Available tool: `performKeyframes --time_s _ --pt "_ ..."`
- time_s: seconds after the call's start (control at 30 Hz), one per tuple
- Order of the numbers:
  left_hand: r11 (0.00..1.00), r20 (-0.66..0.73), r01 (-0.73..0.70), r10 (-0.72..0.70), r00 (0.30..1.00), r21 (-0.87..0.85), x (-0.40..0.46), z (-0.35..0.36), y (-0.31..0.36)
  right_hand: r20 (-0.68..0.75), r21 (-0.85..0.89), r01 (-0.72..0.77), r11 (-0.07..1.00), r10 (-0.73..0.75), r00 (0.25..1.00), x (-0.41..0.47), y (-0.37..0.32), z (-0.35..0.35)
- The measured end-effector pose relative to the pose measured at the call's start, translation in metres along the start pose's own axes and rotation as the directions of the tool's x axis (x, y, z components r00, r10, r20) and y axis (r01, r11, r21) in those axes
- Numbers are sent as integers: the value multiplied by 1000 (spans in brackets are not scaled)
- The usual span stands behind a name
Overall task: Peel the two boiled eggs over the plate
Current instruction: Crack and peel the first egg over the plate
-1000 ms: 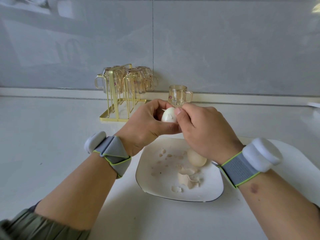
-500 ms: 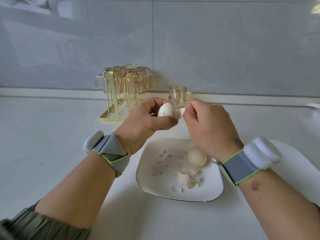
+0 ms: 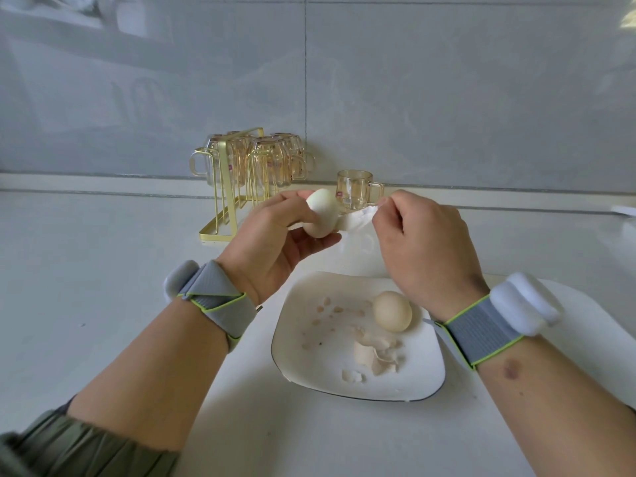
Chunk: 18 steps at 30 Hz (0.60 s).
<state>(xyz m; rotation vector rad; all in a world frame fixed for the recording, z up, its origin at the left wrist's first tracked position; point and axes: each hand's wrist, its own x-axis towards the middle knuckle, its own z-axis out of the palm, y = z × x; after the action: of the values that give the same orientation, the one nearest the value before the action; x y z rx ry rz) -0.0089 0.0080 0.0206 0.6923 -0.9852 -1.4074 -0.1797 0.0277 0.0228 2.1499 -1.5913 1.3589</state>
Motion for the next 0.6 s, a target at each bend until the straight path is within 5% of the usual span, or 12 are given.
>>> performKeyframes --time_s 0.6 --pt "991 -15 36 -38 999 -131 1 -1 1 -60 60 32 998 -28 998 0 -2 -2"
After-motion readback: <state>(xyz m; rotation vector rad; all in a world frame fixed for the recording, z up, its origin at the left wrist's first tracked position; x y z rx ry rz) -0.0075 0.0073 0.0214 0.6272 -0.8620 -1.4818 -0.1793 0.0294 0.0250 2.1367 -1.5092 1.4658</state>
